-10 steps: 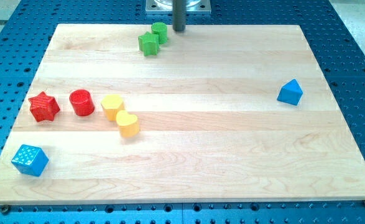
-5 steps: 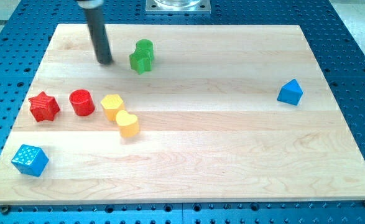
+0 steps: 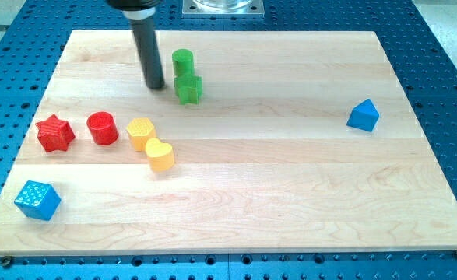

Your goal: Place the green star bottom left of the heart

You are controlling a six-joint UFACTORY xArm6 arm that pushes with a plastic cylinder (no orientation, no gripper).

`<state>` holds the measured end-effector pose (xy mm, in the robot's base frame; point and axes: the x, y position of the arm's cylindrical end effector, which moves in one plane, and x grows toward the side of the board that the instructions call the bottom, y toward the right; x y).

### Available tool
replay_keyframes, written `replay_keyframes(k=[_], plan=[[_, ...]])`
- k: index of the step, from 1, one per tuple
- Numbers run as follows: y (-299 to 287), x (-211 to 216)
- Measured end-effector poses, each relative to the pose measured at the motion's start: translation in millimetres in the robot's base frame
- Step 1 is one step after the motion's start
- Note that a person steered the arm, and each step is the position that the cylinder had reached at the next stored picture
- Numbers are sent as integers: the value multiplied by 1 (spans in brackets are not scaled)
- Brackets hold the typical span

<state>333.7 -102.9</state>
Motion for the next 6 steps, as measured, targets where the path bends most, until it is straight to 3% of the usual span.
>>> replay_keyframes(k=[1,3,4,5,6], plan=[[60,22],[126,156],[143,164],[216,185],[164,193]])
